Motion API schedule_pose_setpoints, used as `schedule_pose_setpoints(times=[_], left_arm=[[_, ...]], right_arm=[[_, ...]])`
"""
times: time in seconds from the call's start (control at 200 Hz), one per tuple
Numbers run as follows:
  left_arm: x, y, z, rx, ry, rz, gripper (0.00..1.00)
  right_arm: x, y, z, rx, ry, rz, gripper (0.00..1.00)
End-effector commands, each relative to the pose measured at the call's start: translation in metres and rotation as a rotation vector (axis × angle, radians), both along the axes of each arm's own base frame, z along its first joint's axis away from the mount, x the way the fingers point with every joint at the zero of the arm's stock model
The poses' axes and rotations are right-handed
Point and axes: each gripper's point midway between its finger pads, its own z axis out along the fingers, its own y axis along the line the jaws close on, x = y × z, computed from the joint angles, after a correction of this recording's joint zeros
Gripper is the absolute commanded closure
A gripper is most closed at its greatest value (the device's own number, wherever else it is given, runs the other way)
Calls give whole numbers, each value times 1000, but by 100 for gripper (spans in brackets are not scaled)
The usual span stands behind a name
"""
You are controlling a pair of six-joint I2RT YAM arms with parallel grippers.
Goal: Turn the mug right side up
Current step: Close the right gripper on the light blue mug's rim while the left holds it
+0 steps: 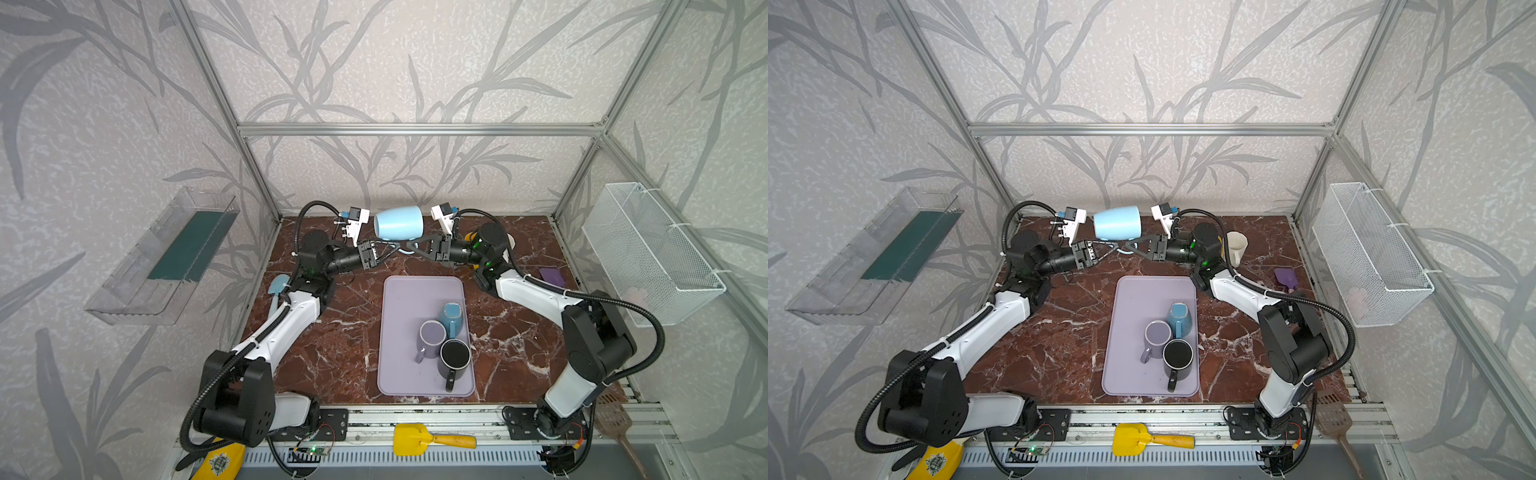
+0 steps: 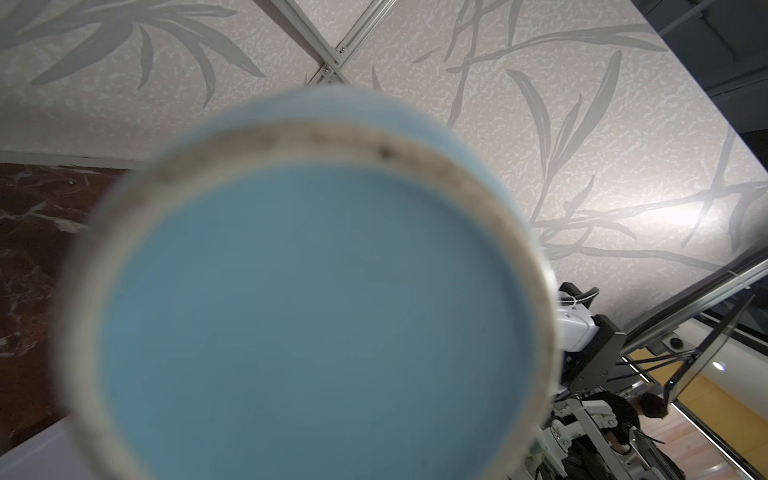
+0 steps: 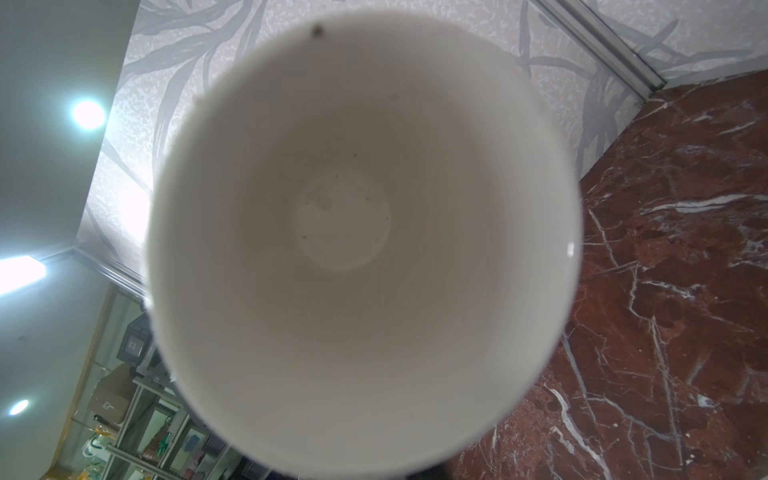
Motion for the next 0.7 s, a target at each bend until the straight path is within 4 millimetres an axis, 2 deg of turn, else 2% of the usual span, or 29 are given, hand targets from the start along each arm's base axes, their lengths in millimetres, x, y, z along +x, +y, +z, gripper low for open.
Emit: schedule_pose_setpoints(times=[0.0,0.135,0.54,0.695], left_arm=[[-12,-2,12,21,-62,-34,73],[-10,-1,10,41,-51,-22,71],[-7,0,6,62,-35,2,71],[-6,0,8,60,-41,6,70]], right_arm=[[-2,-4,40,66,-134,-30,100],[-3,-5,40,62,-138,-28,100],[-5,-7,39,51,-148,-26,100],[-6,-6,31,20,-148,-27,100]])
